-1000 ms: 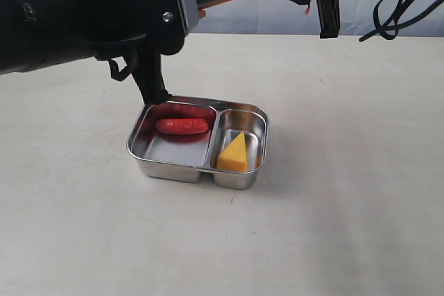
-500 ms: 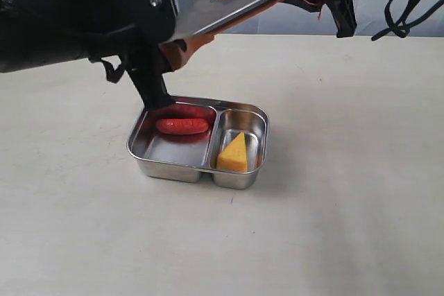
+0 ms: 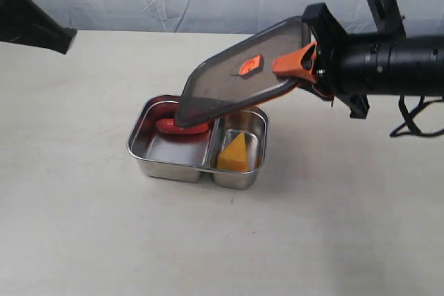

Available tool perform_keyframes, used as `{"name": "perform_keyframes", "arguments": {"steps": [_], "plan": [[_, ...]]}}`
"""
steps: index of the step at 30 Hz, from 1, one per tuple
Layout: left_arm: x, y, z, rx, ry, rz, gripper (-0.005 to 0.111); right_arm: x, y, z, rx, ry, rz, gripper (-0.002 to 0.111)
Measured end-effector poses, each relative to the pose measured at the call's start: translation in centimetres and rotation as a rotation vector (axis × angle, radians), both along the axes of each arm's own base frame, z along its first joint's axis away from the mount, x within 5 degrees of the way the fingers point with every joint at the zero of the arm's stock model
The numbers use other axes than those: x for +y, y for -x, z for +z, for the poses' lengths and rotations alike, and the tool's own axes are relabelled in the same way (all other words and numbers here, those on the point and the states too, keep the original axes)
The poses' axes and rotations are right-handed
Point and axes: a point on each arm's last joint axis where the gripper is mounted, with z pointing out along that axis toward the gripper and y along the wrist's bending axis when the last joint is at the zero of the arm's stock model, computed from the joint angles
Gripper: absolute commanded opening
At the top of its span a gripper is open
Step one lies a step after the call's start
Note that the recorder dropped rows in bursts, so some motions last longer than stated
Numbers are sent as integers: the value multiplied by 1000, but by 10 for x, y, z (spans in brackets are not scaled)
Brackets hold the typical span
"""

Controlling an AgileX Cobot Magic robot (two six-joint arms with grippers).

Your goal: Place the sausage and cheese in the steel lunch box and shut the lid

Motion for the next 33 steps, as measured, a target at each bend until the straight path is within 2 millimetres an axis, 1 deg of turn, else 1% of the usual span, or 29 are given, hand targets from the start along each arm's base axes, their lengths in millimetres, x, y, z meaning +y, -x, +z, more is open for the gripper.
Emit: {"name": "perform_keyframes", "arguments": {"steps": [1, 4, 7, 12, 24, 27, 33], "plan": [[4, 2, -1, 8, -8, 36, 0, -2, 6, -7, 9, -2, 5, -1], [8, 4, -3, 19, -9, 51, 0, -5, 17, -22, 27, 16, 22, -1], [7, 5, -3, 20, -1, 30, 0, -6, 21, -27, 30, 22, 26, -1], [5, 5, -3, 22, 4, 17, 0, -6, 22, -24, 6, 14, 42, -1], [4, 5, -3, 23, 9, -1, 0, -7, 20, -26, -27, 49, 42, -1], [4, 5, -3, 23, 9, -2, 0, -6, 19, -31, -12, 57, 45, -1], [4, 5, -3, 23, 9, -2, 0, -4, 13, -50, 61, 58, 45, -1]]}}
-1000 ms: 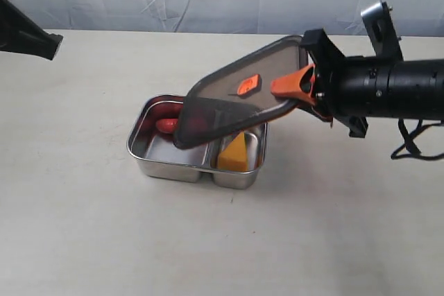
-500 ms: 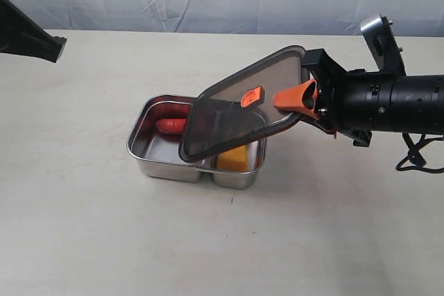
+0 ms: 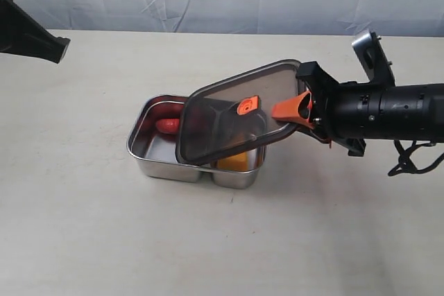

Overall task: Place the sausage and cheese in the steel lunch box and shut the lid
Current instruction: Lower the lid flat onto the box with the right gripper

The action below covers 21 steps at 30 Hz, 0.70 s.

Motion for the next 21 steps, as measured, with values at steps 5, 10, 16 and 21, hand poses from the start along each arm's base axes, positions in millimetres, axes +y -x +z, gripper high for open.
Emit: {"name": "perform_keyframes", "arguments": {"steps": [5, 10, 16, 21], "plan": [[0, 0, 0, 0, 0, 0, 0, 2, -3, -13, 58, -10, -3, -1], [0, 0, 0, 0, 0, 0, 0, 4, -6, -20, 107, -27, -17, -1], [0, 0, 0, 0, 0, 0, 0, 5, -5, -20, 184, -69, -50, -1], [0, 0, 0, 0, 0, 0, 0, 6, -4, -19, 203, -87, -52, -1]]}}
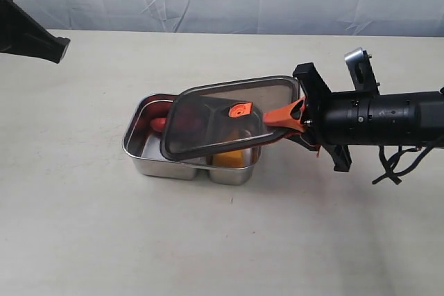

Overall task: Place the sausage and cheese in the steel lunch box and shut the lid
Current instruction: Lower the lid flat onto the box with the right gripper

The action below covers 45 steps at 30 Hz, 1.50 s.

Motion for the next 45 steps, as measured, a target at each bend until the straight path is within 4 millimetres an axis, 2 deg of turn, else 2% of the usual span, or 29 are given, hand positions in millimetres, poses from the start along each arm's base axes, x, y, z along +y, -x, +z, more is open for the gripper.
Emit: {"name": "perform_keyframes", "arguments": {"steps": [8, 18, 32, 45], "plan": [[0, 0, 0, 0, 0, 0, 0, 1, 1, -1, 56, -34, -11, -1], [0, 0, 0, 0, 0, 0, 0, 1, 1, -2, 45, -25, -5, -1], [0, 0, 0, 0, 1, -2, 0, 2, -4, -34, 130, 8, 8, -1], [0, 0, 0, 0, 1, -2, 0, 2, -5, -46, 131, 24, 35, -1]]}}
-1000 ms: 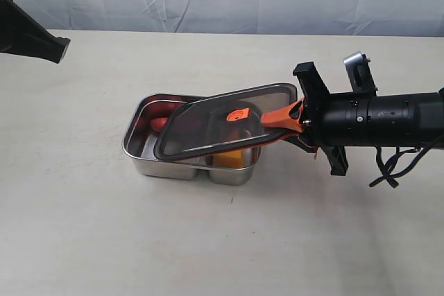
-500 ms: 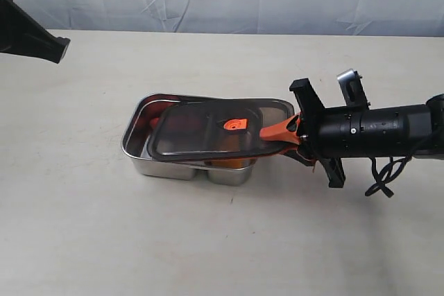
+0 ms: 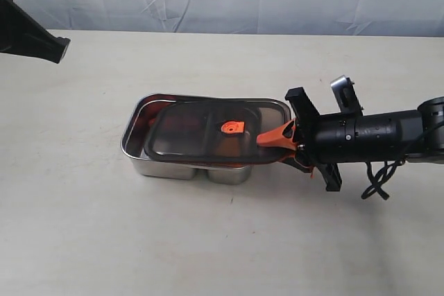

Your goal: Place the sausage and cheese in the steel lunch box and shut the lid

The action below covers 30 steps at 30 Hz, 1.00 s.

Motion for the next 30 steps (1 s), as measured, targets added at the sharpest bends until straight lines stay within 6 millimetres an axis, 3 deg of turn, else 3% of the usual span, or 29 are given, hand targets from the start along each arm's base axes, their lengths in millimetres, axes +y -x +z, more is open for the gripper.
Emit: {"name": "perform_keyframes", "arguments": {"steps": [30], "plan": [[0, 0, 0, 0, 1, -2, 0, 1, 1, -7, -164, 36, 134, -1]]}}
